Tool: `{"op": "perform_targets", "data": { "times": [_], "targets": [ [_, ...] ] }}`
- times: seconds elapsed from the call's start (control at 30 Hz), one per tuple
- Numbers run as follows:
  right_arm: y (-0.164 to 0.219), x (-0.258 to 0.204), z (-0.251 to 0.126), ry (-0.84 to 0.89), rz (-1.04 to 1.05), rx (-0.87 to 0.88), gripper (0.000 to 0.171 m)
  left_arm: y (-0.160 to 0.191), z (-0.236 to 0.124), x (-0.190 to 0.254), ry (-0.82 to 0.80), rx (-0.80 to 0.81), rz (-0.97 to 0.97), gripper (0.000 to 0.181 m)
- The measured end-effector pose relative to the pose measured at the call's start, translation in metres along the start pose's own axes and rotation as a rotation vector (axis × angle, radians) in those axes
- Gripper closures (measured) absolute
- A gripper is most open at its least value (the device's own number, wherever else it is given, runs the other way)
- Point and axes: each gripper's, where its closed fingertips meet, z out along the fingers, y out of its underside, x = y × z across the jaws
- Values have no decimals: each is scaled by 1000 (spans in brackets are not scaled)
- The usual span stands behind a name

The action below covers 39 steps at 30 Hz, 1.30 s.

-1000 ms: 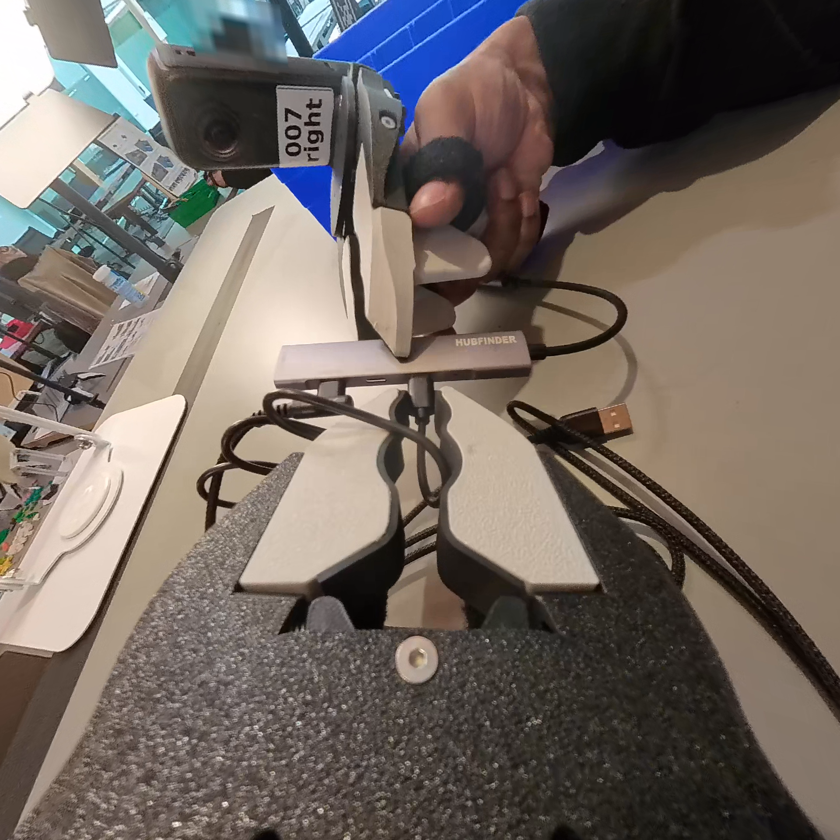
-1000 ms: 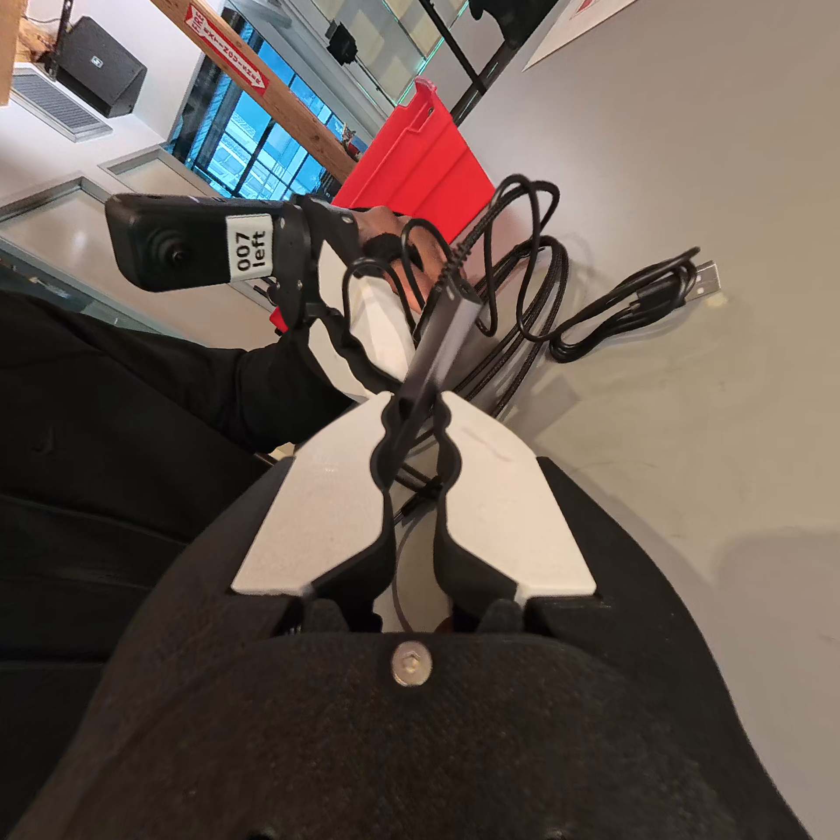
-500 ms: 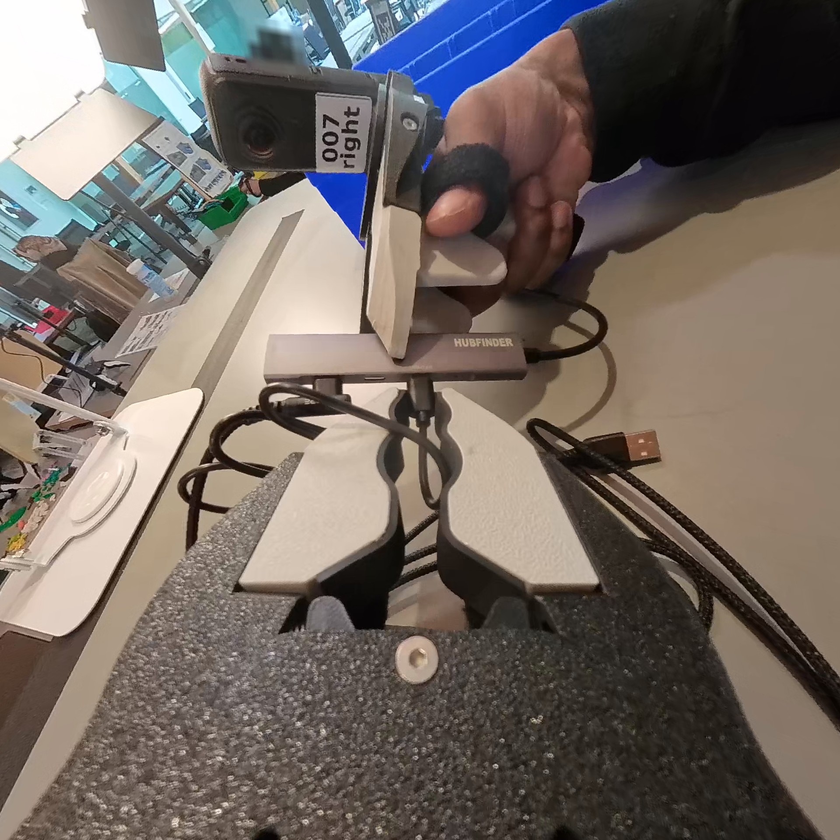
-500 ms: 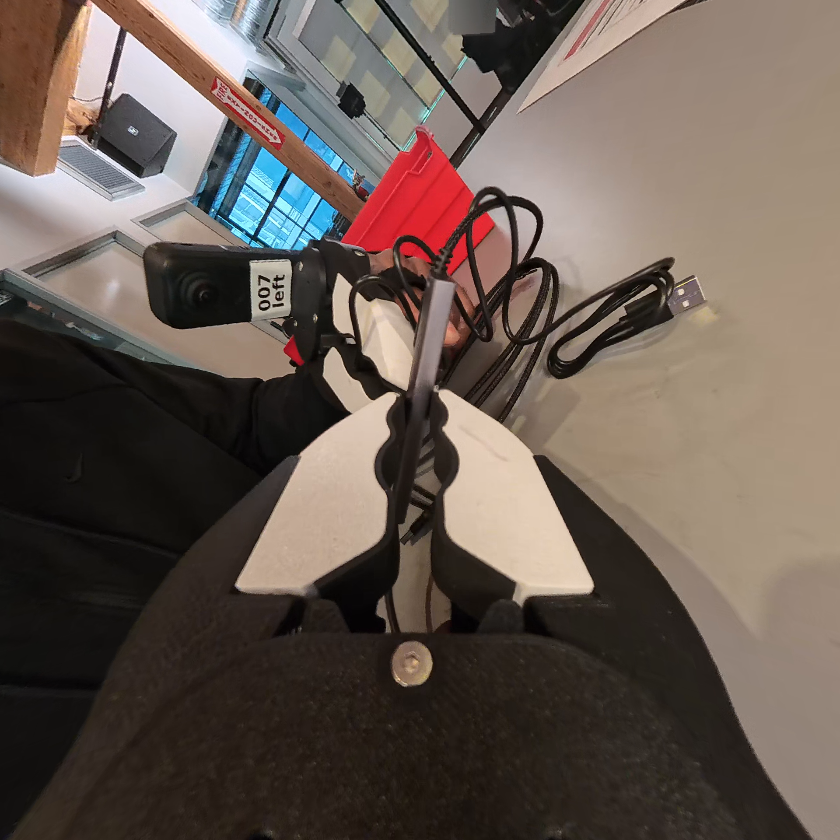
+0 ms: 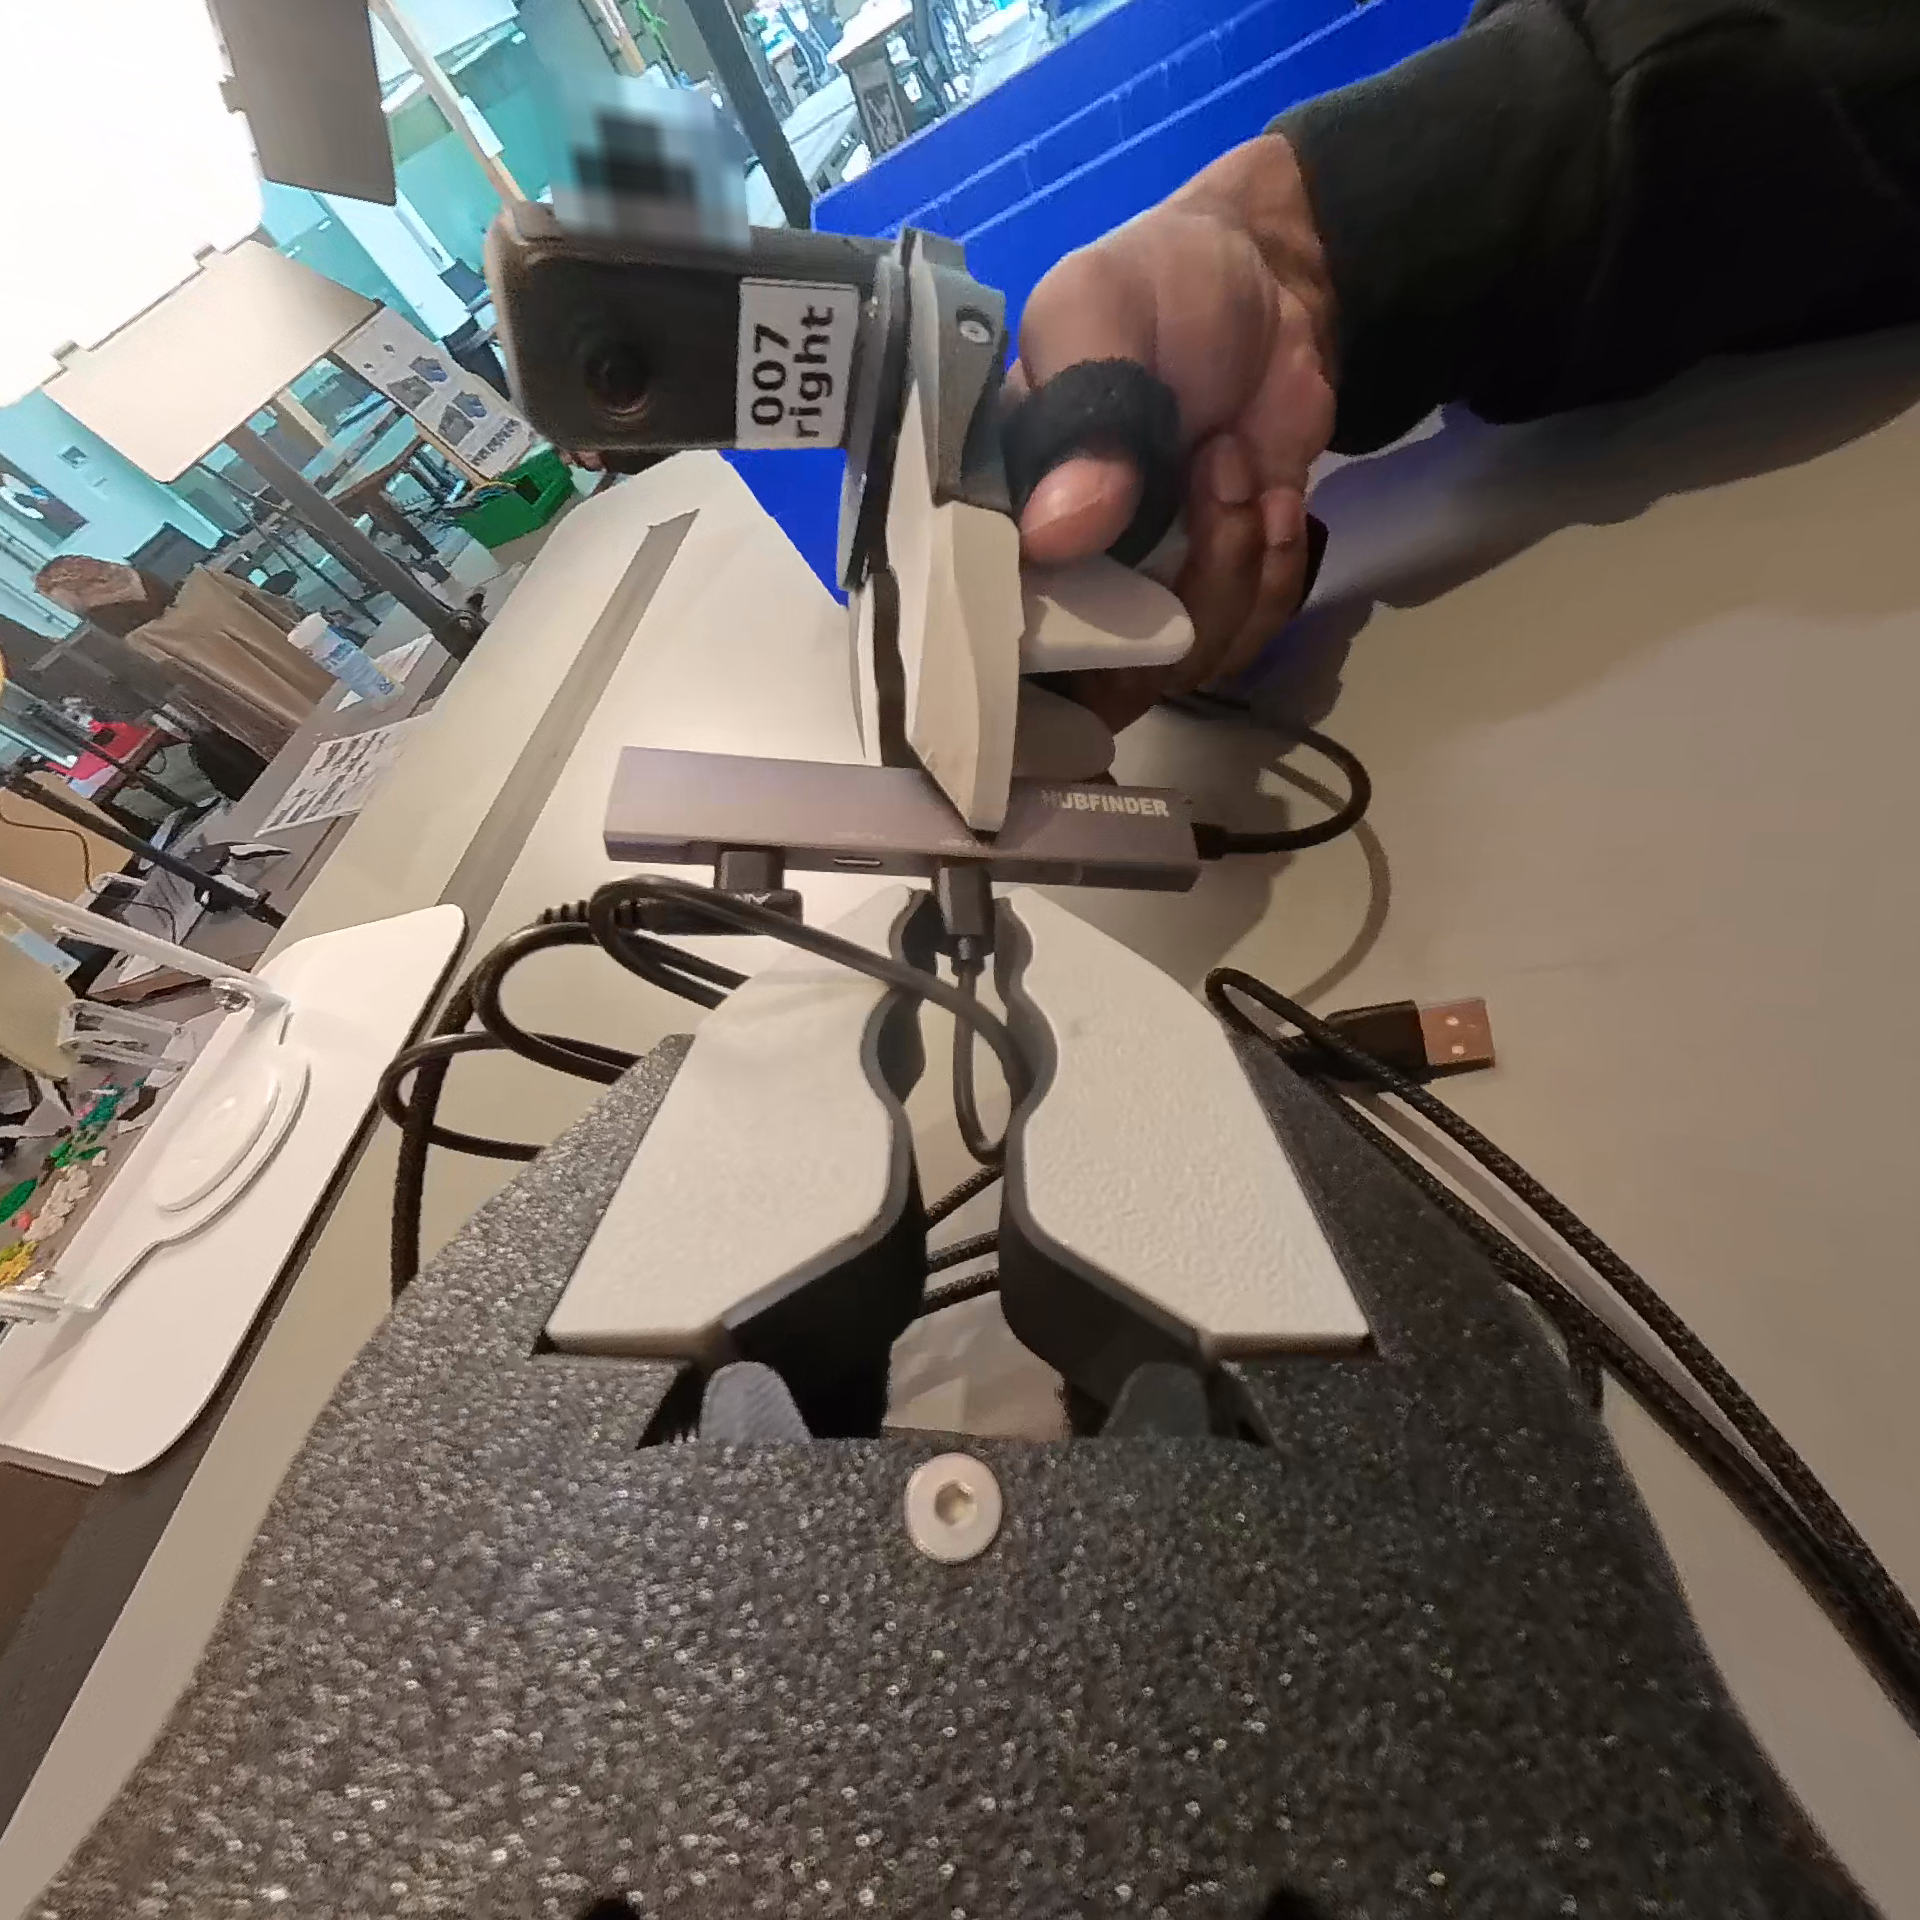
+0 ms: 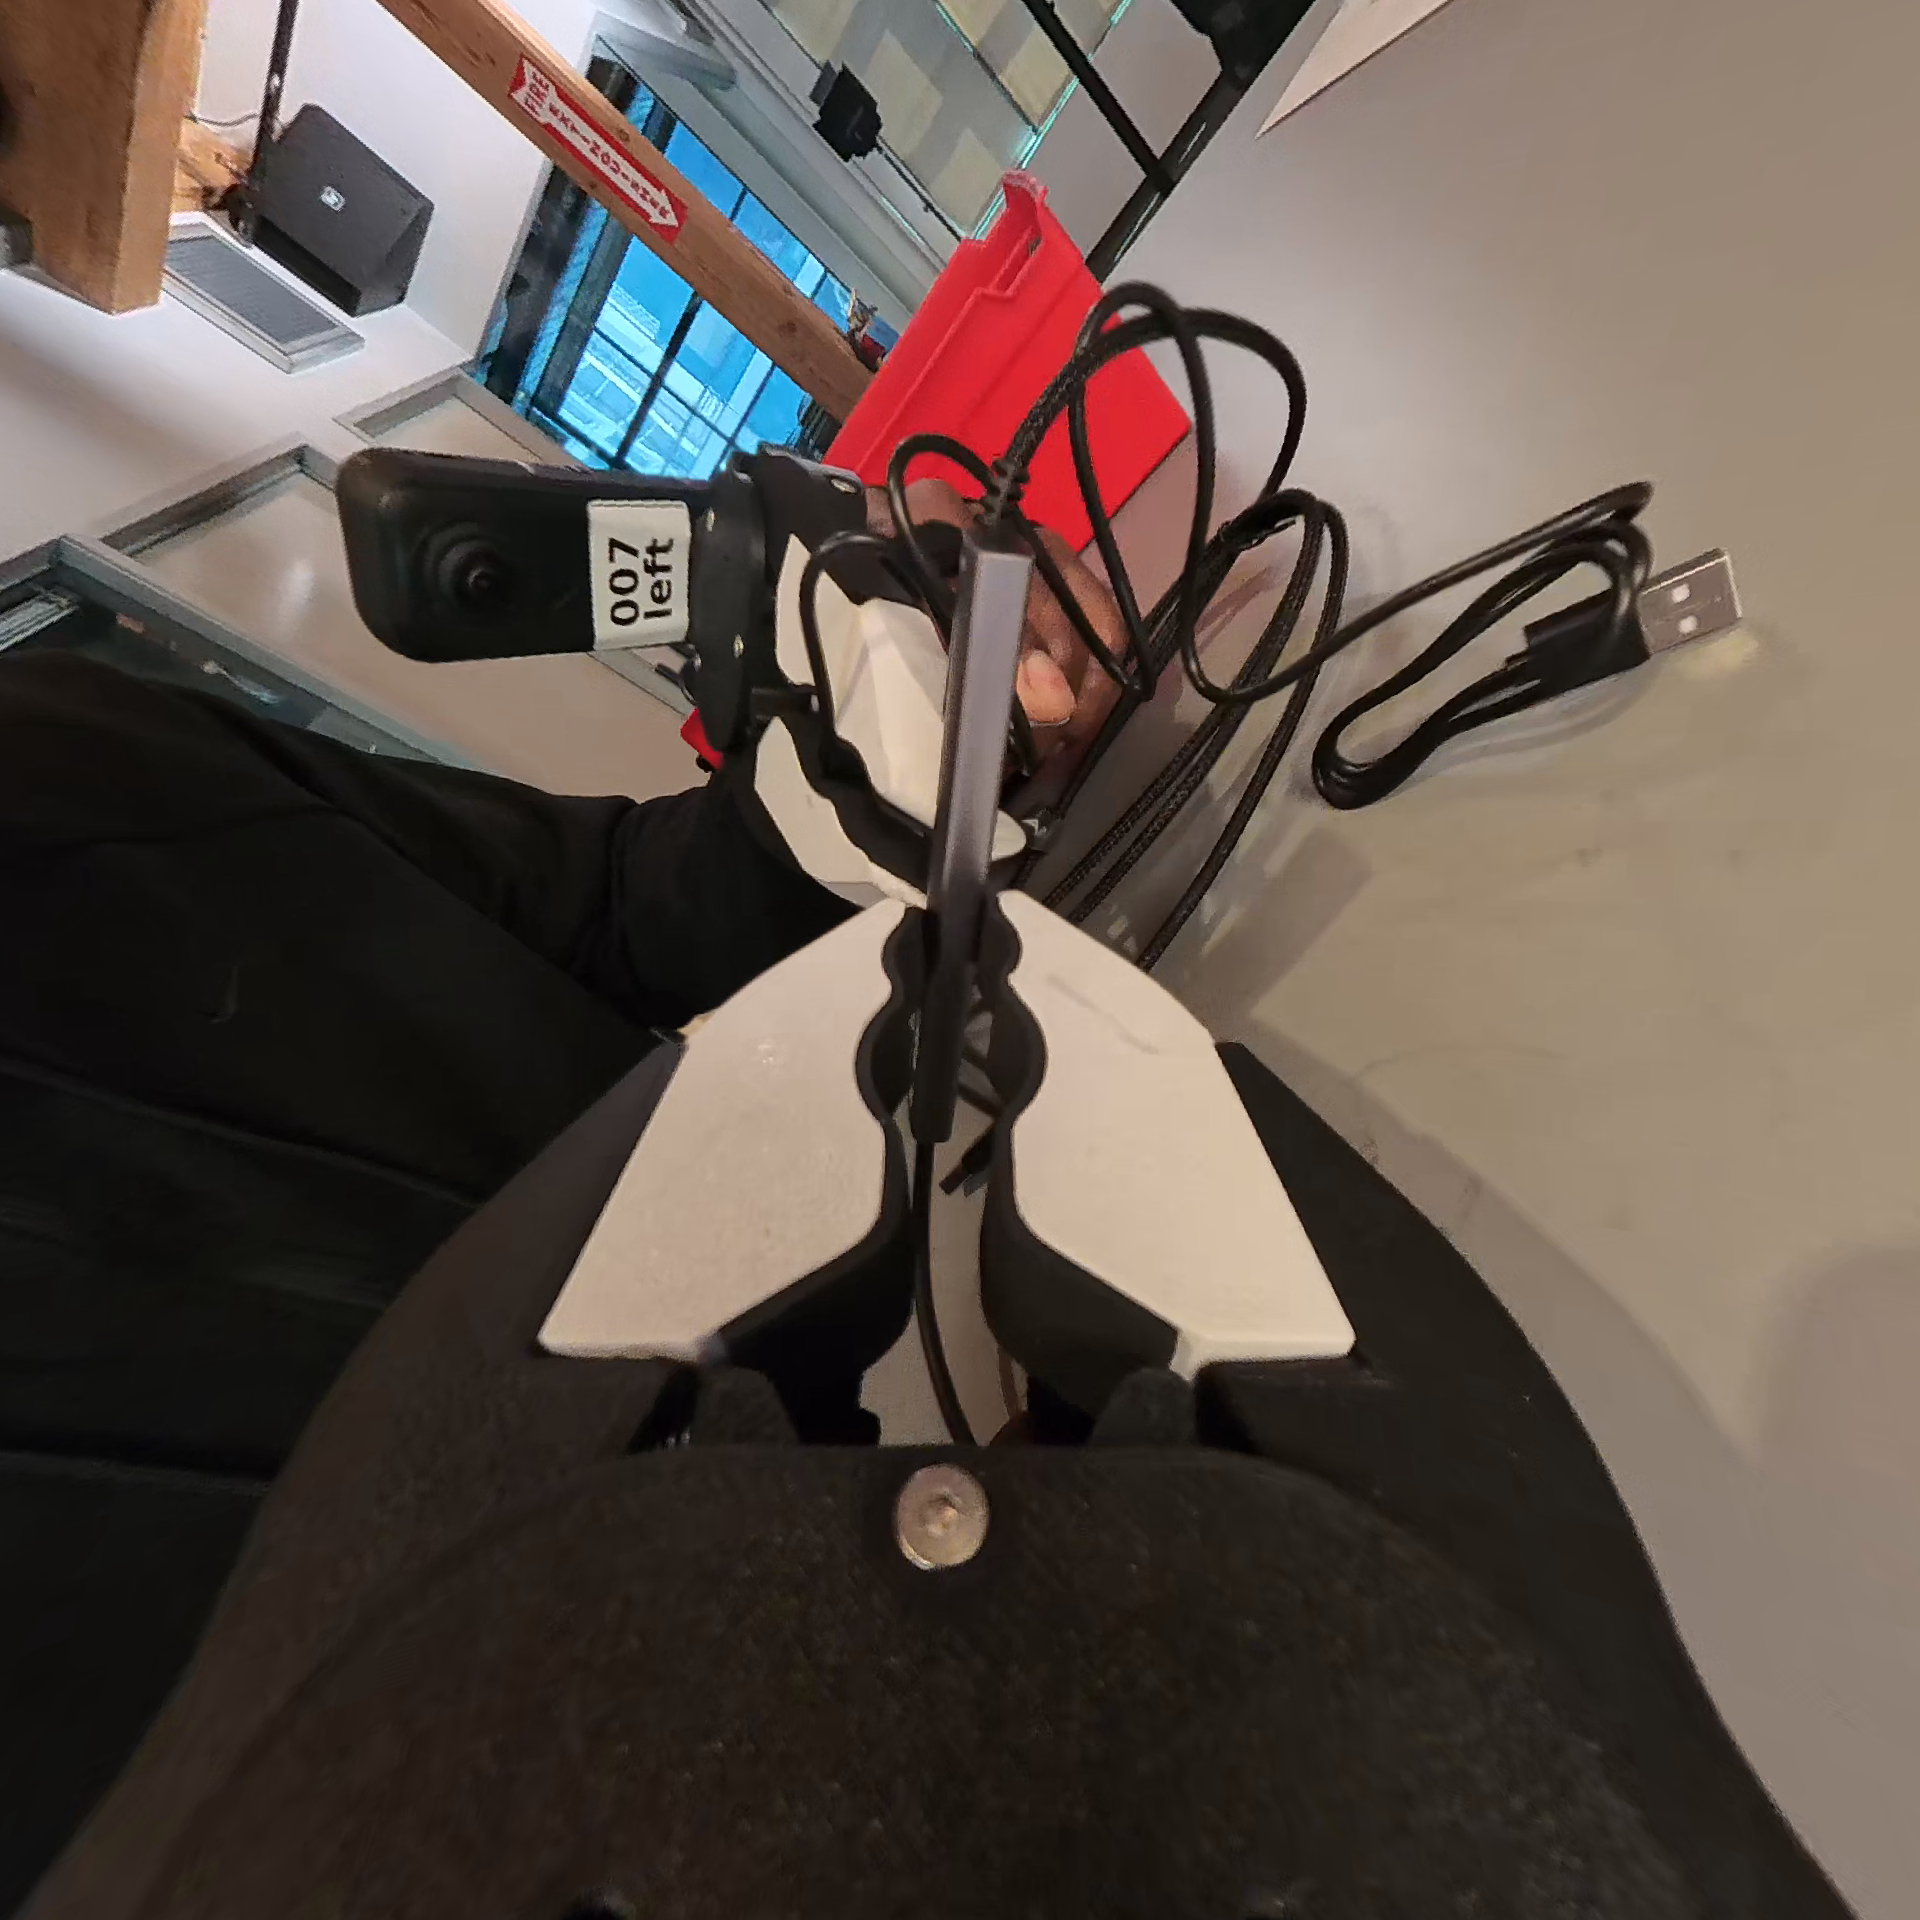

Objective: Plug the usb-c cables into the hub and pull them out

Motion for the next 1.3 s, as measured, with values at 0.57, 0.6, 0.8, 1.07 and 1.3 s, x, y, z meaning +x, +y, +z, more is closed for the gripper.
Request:
{"op": "perform_targets", "data": {
  "times": [0.57,0.6,0.8,1.07,1.3],
  "targets": [
    [11,1,2,-21,17,-71,162,2,5,10,56,-20,-1,170],
    [7,-1,0,-11,5,-49,161,0,6,7,38,-4,-18,170],
    [-10,-3,-5,157,-258,-3,138,0,-2,-8,-9,28,-120,170],
    [-17,1,-28,475,-646,-76,138,-9,-12,-1,82,70,-162,170],
    [21,12,-9,546,-759,-356,156,-5,-6,12,133,-37,-117,170]
  ]
}}
